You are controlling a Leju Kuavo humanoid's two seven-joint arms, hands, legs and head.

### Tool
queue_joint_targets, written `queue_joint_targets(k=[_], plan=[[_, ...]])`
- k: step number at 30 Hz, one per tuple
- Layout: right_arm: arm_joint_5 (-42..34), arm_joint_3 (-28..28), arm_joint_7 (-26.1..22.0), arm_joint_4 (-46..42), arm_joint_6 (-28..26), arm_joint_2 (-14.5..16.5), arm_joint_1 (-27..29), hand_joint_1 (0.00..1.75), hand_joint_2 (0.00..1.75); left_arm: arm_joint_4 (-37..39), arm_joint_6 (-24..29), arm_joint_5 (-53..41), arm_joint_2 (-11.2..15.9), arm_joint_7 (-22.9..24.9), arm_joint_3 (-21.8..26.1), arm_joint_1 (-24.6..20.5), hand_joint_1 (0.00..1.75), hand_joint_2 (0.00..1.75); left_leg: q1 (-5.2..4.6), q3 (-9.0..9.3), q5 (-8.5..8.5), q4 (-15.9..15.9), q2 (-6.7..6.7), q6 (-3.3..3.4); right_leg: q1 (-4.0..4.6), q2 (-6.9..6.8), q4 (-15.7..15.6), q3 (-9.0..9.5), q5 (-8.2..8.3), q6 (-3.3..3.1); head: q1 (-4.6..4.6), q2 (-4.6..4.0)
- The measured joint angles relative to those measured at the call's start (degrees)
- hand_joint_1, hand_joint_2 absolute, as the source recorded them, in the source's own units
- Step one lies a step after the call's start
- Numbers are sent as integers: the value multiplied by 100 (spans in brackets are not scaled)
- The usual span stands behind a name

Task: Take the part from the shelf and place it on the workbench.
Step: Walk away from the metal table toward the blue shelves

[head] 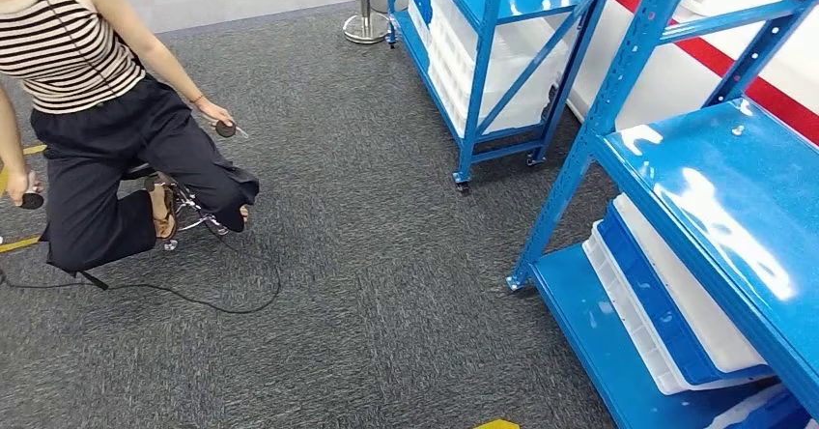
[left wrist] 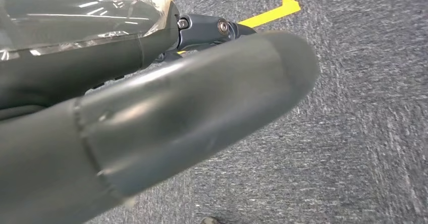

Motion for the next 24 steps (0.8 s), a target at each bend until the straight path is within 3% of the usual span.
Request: queue_joint_targets(k=[1,2,4,6,8,10,12,14,16,17,18,19,20,22,23,24], plan=[[0,0,-5,0,4,1,3,0,0,0,1,3,3,1,2,9,0,0,0,-123,-23,199,-24,-3,8,81,3,2,2,-4,-1,0],[0,0,-9,0,8,0,8,0,0,0,1,4,4,1,2,14,0,0,1,-149,80,178,-34,0,12,164,7,7,3,-6,-2,0],[0,0,-13,0,12,0,11,0,0,0,1,5,7,0,3,17,0,0,23,95,543,-483,-123,7,8,330,26,18,-3,3,-3,0],[1,0,-19,0,13,0,1,0,0,0,1,5,9,-1,2,13,0,0,38,369,834,-1146,-293,13,27,466,61,-4,-19,41,-2,0],[2,0,-22,0,14,-2,6,0,0,0,1,5,9,-4,2,4,0,0,7,429,852,-1305,-328,55,40,559,67,-70,-17,109,7,0],[2,0,-22,0,13,-7,24,0,0,0,2,5,2,-7,2,-8,0,0,-17,428,889,-1339,-213,145,22,608,74,-132,-12,180,13,0],[8,0,-22,0,13,-11,24,0,0,-2,4,5,-2,-9,4,-13,0,0,-12,431,931,-1390,-87,243,22,404,348,-280,-168,196,35,0],[24,1,-22,0,16,-10,10,0,0,-4,6,7,2,-10,7,-5,0,0,-25,418,946,-1408,50,295,24,112,1058,-633,-519,165,69,0],[38,2,-22,0,24,-12,9,0,0,-4,7,11,3,-11,22,4,0,0,-44,401,945,-1406,199,300,11,18,1714,-943,-762,184,81,0],[43,2,-22,0,27,-13,16,0,0,-4,7,13,3,-12,35,5,0,0,-49,398,944,-1405,269,298,6,0,1766,-952,-757,220,82,0],[46,2,-22,0,29,-15,22,0,0,-4,7,14,1,-14,49,4,0,0,-50,402,941,-1404,337,293,-2,-30,1566,-834,-661,267,84,0],[48,2,-22,0,29,-18,24,0,0,-4,7,14,-1,-16,62,3,0,0,-50,410,936,-1404,399,285,-7,-110,1166,-612,-515,310,85,0],[48,2,-22,0,29,-20,19,0,0,-5,7,11,-3,-19,72,3,0,0,-59,426,926,-1401,459,269,-6,-274,715,-373,-364,325,85,0],[47,1,-22,0,29,-23,-3,0,0,-5,7,3,-4,-27,84,5,0,0,-82,475,888,-1397,573,206,18,-542,133,-74,-160,296,76,0],[46,1,-22,0,29,-23,-10,0,0,-5,6,-1,-4,-30,86,2,0,0,-84,505,869,-1399,633,167,36,-590,56,-45,-126,255,70,0],[45,0,-22,0,29,-24,-11,0,0,-4,5,-5,-5,-31,87,-3,0,0,-76,535,857,-1409,698,125,53,-529,53,-52,-109,219,65,0]])
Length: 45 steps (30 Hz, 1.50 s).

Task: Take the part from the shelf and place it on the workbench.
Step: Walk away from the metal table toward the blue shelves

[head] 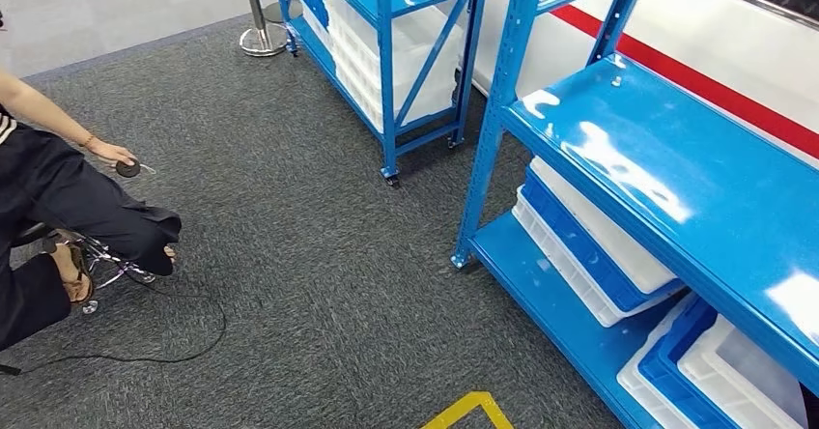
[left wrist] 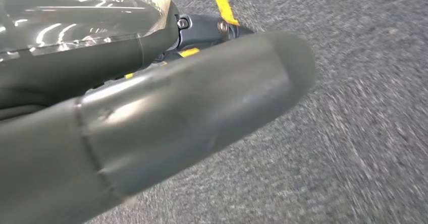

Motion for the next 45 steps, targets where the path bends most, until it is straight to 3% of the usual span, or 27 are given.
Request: queue_joint_targets(k=[1,3,5,7,8,10,12,14,16,18,20,21,23,25,28,29,30,31,32,33,34,36,38,40,42,43,45], plan=[[-1,-1,1,0,0,1,2,0,0,-1,-1,-7,-1,0,1,-10,0,0,22,19,-15,3,28,-42,-21,81,-16,18,20,-51,-4,0],[-2,-2,3,0,1,-3,6,0,0,-1,-1,-35,-2,1,-1,-22,0,0,61,-31,-173,185,-206,-114,-62,225,-52,52,71,-141,-21,0],[-1,-4,6,0,7,-6,2,0,0,0,-2,-57,-3,7,-3,-7,0,0,78,-314,-564,840,-585,-154,-80,376,-64,56,107,-196,-41,0],[0,-4,10,0,21,-4,1,0,0,0,-4,-65,1,18,-2,20,0,0,79,-673,-857,1571,-717,-171,-68,548,-61,50,117,-215,-43,0],[-1,-4,15,0,28,-2,6,0,0,0,-6,-74,4,22,-2,28,0,0,78,-759,-839,1700,-730,-172,-63,635,-59,54,118,-218,-45,0],[-3,-4,34,0,42,1,18,0,0,0,-11,-97,8,25,-3,33,0,0,90,-604,-468,1256,-772,-159,-66,813,-54,74,117,-216,-47,0],[-4,-4,52,0,51,6,15,0,0,0,-14,-109,12,27,-4,32,0,0,121,-266,-60,441,-999,-136,-50,972,-30,71,104,-191,-47,0],[-4,-4,57,0,56,8,7,0,0,0,-14,-112,14,31,-5,28,0,0,121,-123,50,70,-1143,-99,-26,1095,-12,10,98,-133,-46,0],[-4,-6,60,0,56,5,21,0,0,0,-14,-114,9,36,-5,17,0,0,88,-117,55,36,-1033,-20,-30,1187,-21,-59,110,-53,-45,0],[-4,-7,62,0,56,2,39,0,0,0,-14,-115,2,38,-4,4,0,0,86,-104,92,-7,-904,83,-41,1001,145,-159,18,-16,-37,0],[-4,-7,63,0,57,5,26,0,0,0,-14,-115,5,38,-4,9,0,0,84,-99,108,-31,-756,146,-47,670,763,-461,-295,-41,-11,0],[-4,-7,63,0,57,8,16,0,0,0,-14,-116,9,38,-4,16,0,0,76,-103,104,-30,-673,160,-53,581,1183,-673,-476,-46,3,0],[-5,-8,64,0,57,9,9,0,0,0,-14,-118,10,38,-4,25,0,0,62,-109,97,-28,-544,166,-70,537,1769,-963,-679,-23,8,0],[-6,-9,65,0,57,9,12,0,0,0,-14,-119,10,38,-4,25,0,0,60,-110,95,-28,-503,166,-73,533,1899,-1024,-703,-2,9,0],[-8,-10,64,0,57,8,19,0,0,0,-14,-126,9,37,-4,23,0,0,61,-108,92,-28,-475,163,-76,529,1836,-991,-668,20,9,0],[-11,-15,64,0,57,6,26,0,0,0,-16,-137,7,36,-4,22,0,0,64,-103,88,-27,-436,157,-80,513,1645,-889,-585,56,11,0],[-16,-22,65,0,56,3,31,0,0,0,-18,-150,4,31,-4,20,0,0,66,-92,79,-27,-382,145,-84,462,1295,-701,-449,102,13,0],[-23,-31,65,0,55,2,29,0,0,-1,-21,-169,2,24,-4,19,0,0,56,-69,62,-25,-313,120,-83,305,823,-454,-279,131,19,0],[-39,-44,65,0,48,4,21,0,0,-1,-26,-198,1,13,-5,14,0,0,47,-30,34,-24,-218,73,-68,195,417,-248,-127,113,13,0],[-65,-71,65,0,33,9,16,0,0,-1,-32,-241,-1,-1,-9,2,0,0,52,-9,-67,57,-235,0,-78,160,126,-90,-8,35,-3,0],[-91,-101,65,0,19,16,11,0,0,-1,-38,-287,-3,-10,-16,-7,0,0,59,-42,-231,248,-313,-69,-83,176,-5,-19,58,-62,-25,0],[-139,-158,65,0,-4,31,11,0,0,0,-46,-360,-3,-19,-31,-12,0,0,93,-312,-674,969,-599,-164,-103,440,-26,11,107,-193,-66,0],[-168,-188,72,0,-9,49,16,0,0,0,-46,-397,7,-10,-46,4,0,0,90,-625,-867,1569,-713,-169,-76,603,-22,15,107,-202,-70,0],[-192,-220,81,0,-15,66,28,0,0,0,-48,-438,13,-1,-72,10,0,0,92,-589,-591,1361,-749,-150,-65,771,-14,35,105,-201,-70,0],[-200,-246,85,0,-20,79,25,0,0,0,-51,-463,18,2,-103,7,0,0,108,-267,-160,578,-919,-127,-55,926,4,45,100,-191,-71,0],[-201,-257,85,0,-21,85,19,0,0,0,-53,-472,20,3,-114,4,0,0,114,-143,-39,275,-1003,-114,-42,993,16,33,96,-177,-69,0],[-202,-280,85,0,-22,93,19,0,0,0,-57,-478,23,7,-126,-5,0,0,94,-59,-7,58,-1066,-74,-23,1097,18,-25,103,-125,-65,0]])
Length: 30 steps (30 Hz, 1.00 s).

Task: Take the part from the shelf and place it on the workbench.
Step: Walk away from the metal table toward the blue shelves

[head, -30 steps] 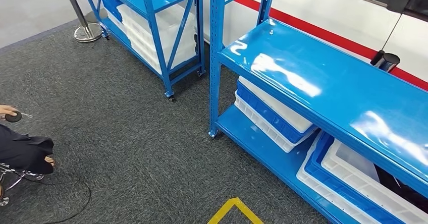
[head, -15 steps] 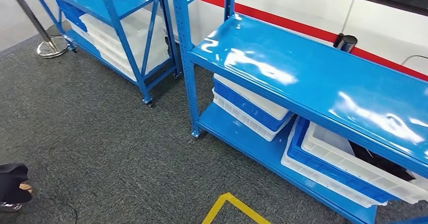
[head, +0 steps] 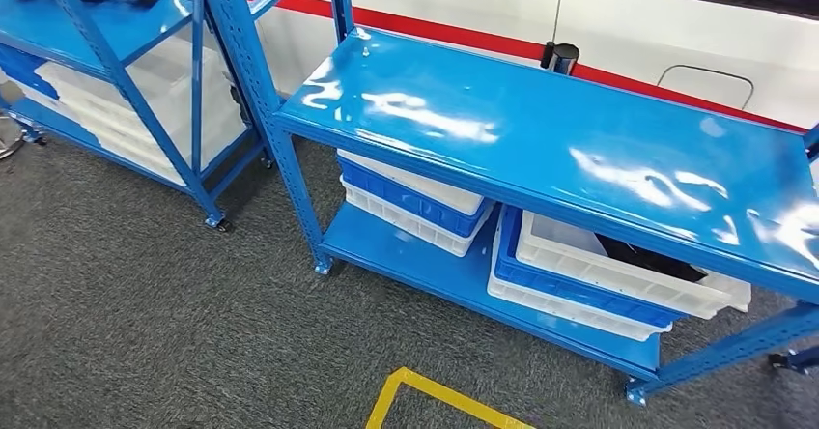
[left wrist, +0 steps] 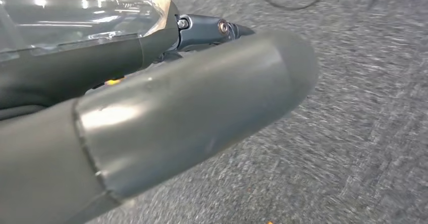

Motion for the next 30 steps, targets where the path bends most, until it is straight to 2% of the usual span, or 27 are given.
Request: queue_joint_targets(k=[2,3,4,6,7,8,9,10,11,13,14,15,16,17,18,19,21,22,23,24,25,26,27,28,29,30], plan=[[-1,-19,0,0,-2,2,24,0,0,0,-2,-2,-7,2,-14,-10,0,0,-24,3,36,-33,117,80,-12,45,-1,-64,10,67,1,0],[-1,-24,0,0,-4,2,35,0,0,0,-3,-2,-11,3,-19,-16,0,0,-25,6,57,-54,174,131,-15,-44,66,-109,-27,85,3,0],[-1,-28,0,0,-7,3,38,0,0,0,-4,-2,-14,2,-22,-17,0,0,-21,7,76,-76,242,177,-15,-184,247,-199,-132,87,15,0],[-1,-33,0,0,-10,7,22,0,0,0,-4,-2,-12,1,-24,-6,0,0,-27,-1,86,-89,389,233,-20,-482,943,-540,-478,63,40,0],[-1,-36,0,0,-11,12,14,0,0,0,-4,-2,-9,2,-24,2,0,0,-33,-7,84,-88,471,241,-31,-539,1353,-743,-645,68,50,0],[-1,-38,0,0,-11,14,13,0,0,0,-4,-2,-9,2,-24,6,0,0,-37,-13,82,-87,546,242,-39,-559,1638,-880,-739,91,51,0],[-1,-42,-1,0,-11,17,19,0,0,0,-4,-2,-10,3,-24,6,0,0,-39,-15,79,-86,616,239,-48,-573,1724,-914,-743,133,54,0],[0,-45,-1,0,-11,18,27,0,0,0,-3,-2,-13,3,-24,5,0,0,-37,-9,74,-86,682,231,-55,-601,1550,-812,-651,187,56,0],[3,-48,-2,0,-11,15,32,0,0,0,-3,-2,-18,3,-24,4,0,0,-34,2,66,-85,746,219,-60,-664,1161,-599,-501,237,58,0],[11,-50,-5,0,-11,14,22,0,0,-1,0,-1,-20,3,-24,4,0,0,-53,38,32,-80,862,166,-50,-926,318,-153,-213,260,66,0],[15,-50,-6,0,-11,15,14,0,0,-1,3,-1,-18,3,-24,3,0,0,-66,60,13,-78,913,129,-39,-1012,88,-44,-134,229,57,0],[18,-50,-7,0,-11,17,8,0,0,-1,5,1,-15,3,-24,-2,0,0,-75,84,-5,-79,965,92,-22,-1049,4,-16,-101,181,50,0],[19,-50,-7,0,-11,18,8,0,0,-1,8,2,-14,3,-24,-9,0,0,-71,109,-17,-89,1020,52,-4,-998,7,-30,-88,135,42,0],[22,-50,-7,0,-11,18,12,0,0,-1,10,3,-14,3,-23,-17,0,0,-52,132,-29,-93,1043,11,-23,-921,-2,-23,-74,80,34,0],[27,-50,-7,0,-11,18,16,0,0,-1,10,4,-15,3,-23,-23,0,0,-33,136,-73,-60,976,-29,-40,-855,-14,-5,-60,37,27,0],[35,-50,-8,0,-11,16,18,0,0,-1,11,4,-18,0,-24,-24,0,0,-16,98,-180,64,837,-62,-62,-791,-27,14,-40,-10,15,0],[51,-50,-11,0,-13,15,12,0,0,0,11,4,-14,-5,-25,-13,0,0,-1,-165,-561,684,487,-101,-78,-660,-37,27,-13,-70,-7,0],[61,-50,-13,0,-13,16,8,0,0,0,10,6,-8,-7,-25,-2,0,0,-1,-355,-753,1086,393,-107,-68,-590,-36,24,-7,-87,-8,0],[70,-50,-13,0,-13,19,7,0,0,0,7,10,-2,-10,-24,8,0,0,-2,-523,-865,1414,353,-111,-59,-513,-34,24,-7,-91,-7,0],[79,-50,-13,0,-13,22,11,0,0,0,1,15,2,-17,-23,15,0,0,-2,-616,-851,1556,339,-109,-51,-431,-32,30,-7,-91,-9,0],[86,-50,-13,0,-13,23,15,0,0,0,-8,20,3,-26,-22,19,0,0,-1,-609,-723,1481,330,-102,-47,-349,-30,39,-8,-91,-9,0],[91,-50,-13,0,-13,24,17,0,0,0,-22,24,5,-35,-22,20,0,0,5,-500,-502,1190,302,-91,-47,-265,-27,52,-9,-89,-10,0],[93,-50,-13,0,-13,26,17,0,0,0,-34,31,9,-43,-22,20,0,0,16,-331,-259,771,200,-74,-47,-181,-23,59,-10,-87,-11,0],[97,-50,-13,0,-13,27,10,0,0,0,-45,36,14,-49,-22,19,0,0,27,-172,-88,391,85,-58,-30,-104,-9,54,-17,-75,-8,0],[101,-50,-13,0,-12,28,4,0,0,0,-52,40,19,-53,-22,18,0,0,32,-62,13,121,-7,-41,-19,-36,-1,38,-19,-55,-7,0],[107,-50,-13,0,-11,28,2,0,0,0,-54,44,21,-56,-22,17,0,0,25,-13,39,-8,-64,-19,-10,22,1,11,-16,-26,-4,0]])
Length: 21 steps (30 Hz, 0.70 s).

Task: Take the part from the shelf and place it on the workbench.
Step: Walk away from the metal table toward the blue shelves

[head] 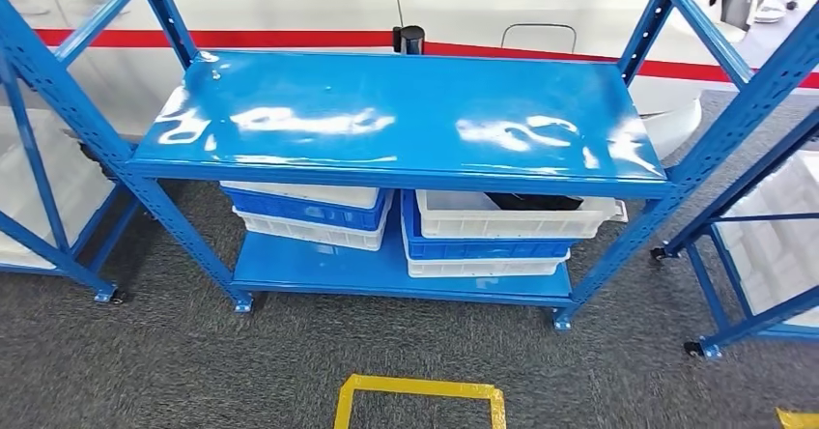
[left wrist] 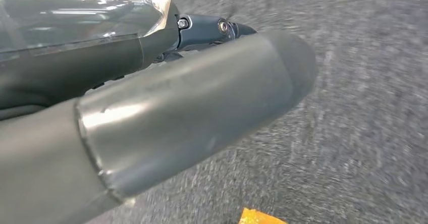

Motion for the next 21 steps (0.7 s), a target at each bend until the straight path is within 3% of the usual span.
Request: queue_joint_targets(k=[2,4,6,8,9,10,12,13,15,19,21], plan=[[21,0,0,0,1,-4,18,0,0,0,-1,7,-2,-5,2,-8,0,0,-31,7,6,-27,99,68,-5,97,-18,-63,20,81,1,0],[54,0,0,0,5,-10,41,0,0,-1,0,14,-8,-16,7,-22,0,0,-30,20,49,-77,232,171,-9,-79,121,-166,-49,119,11,0],[92,1,0,0,22,-11,31,0,0,-2,2,19,-3,-27,13,-18,0,0,-25,24,72,-110,388,241,-11,-421,690,-449,-333,95,46,0],[158,3,3,0,33,-11,13,0,0,-2,7,27,3,-30,18,-1,0,0,-41,14,66,-109,526,259,-28,-563,1440,-823,-642,97,68,0],[216,4,15,0,33,-16,15,0,0,-2,9,31,3,-30,20,3,0,0,-47,10,63,-108,579,259,-43,-581,1645,-916,-696,126,68,0],[293,15,49,0,35,-24,23,0,0,-2,11,34,3,-28,21,3,0,0,-47,9,60,-106,618,255,-56,-592,1635,-892,-666,173,71,0],[437,58,179,0,53,-50,38,0,0,-2,13,37,-2,-25,27,-4,0,0,-42,24,52,-103,677,233,-88,-638,973,-500,-408,276,73,0],[486,86,252,0,71,-62,36,0,0,-2,15,38,-3,-22,31,-7,0,0,-51,36,43,-99,694,208,-94,-685,550,-268,-274,301,75,0],[540,133,335,0,111,-72,32,0,0,-3,31,45,3,-17,41,-15,0,0,-78,55,7,-82,705,161,-102,-746,24,32,-112,275,71,0],[614,194,345,0,146,-80,35,0,0,-4,63,82,14,5,55,-17,0,0,-66,60,18,-83,692,260,-87,-739,-30,76,-68,227,45,0],[626,206,345,0,153,-88,34,0,0,-4,66,86,11,14,57,-17,0,0,-46,64,35,-106,690,230,-61,-739,-28,70,-71,219,41,0]])
